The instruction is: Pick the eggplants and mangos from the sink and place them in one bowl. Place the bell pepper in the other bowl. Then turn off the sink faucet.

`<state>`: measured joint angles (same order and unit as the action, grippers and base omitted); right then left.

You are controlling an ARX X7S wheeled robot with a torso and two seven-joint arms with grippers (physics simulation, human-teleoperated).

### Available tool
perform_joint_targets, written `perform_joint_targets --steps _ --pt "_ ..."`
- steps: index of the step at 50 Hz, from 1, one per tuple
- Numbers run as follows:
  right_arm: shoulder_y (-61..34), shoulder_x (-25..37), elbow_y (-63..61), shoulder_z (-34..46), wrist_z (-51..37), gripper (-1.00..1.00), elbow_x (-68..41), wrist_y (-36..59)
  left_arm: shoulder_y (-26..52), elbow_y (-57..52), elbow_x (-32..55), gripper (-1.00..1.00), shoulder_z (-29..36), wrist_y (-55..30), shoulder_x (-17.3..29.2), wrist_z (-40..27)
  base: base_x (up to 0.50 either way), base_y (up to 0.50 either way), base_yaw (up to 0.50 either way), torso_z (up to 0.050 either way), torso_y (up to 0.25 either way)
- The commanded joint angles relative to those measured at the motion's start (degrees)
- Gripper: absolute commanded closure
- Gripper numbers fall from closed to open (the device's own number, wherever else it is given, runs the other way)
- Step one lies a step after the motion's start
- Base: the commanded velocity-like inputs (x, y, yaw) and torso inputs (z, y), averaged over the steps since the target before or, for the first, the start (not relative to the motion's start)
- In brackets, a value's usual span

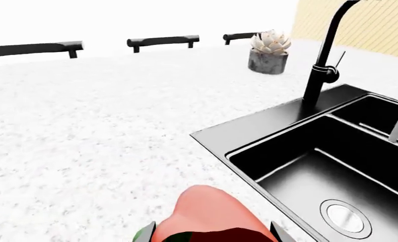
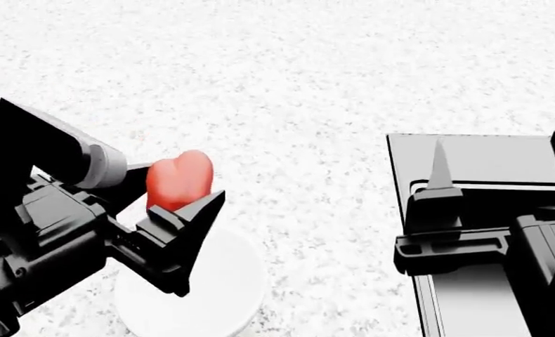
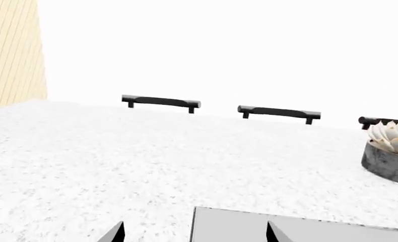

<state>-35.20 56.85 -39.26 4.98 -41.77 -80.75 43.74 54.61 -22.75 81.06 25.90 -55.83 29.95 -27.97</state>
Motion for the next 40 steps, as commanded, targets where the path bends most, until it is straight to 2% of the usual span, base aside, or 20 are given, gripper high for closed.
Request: perform_joint_targets --steps 1,6,19,39,40 --pt "0.9 -0.2 0.0 -0.5 0.2 -1.00 -0.2 -0.2 2.0 4.4 -1.9 1.00 4.9 -2.2 -4.4 -0.4 0.00 0.00 0.00 0.000 0.000" --pt "1.5 0.0 -0.5 -0.7 0.7 -1.00 0.4 -0.4 0.7 4.7 -3.6 1.00 5.8 -1.9 -3.7 -0.4 0.00 0.00 0.00 0.000 0.000" --pt "2.4 -0.1 -0.2 -1.1 0.6 -1.00 0.3 -1.0 -1.1 2.3 -0.6 1.00 4.2 -2.4 -0.5 -2.2 0.00 0.00 0.00 0.000 0.001" --pt "3.7 -0.5 0.3 -1.2 1.3 -1.00 1.3 -1.7 -0.9 5.2 -3.8 1.00 7.3 -2.9 -1.7 -2.0 0.00 0.00 0.00 0.000 0.000" --pt "3.9 -0.5 0.2 -1.3 1.2 -1.00 1.2 -1.8 -0.8 5.3 -3.8 -1.00 7.2 -2.9 -1.7 -2.0 0.00 0.00 0.00 0.000 0.000"
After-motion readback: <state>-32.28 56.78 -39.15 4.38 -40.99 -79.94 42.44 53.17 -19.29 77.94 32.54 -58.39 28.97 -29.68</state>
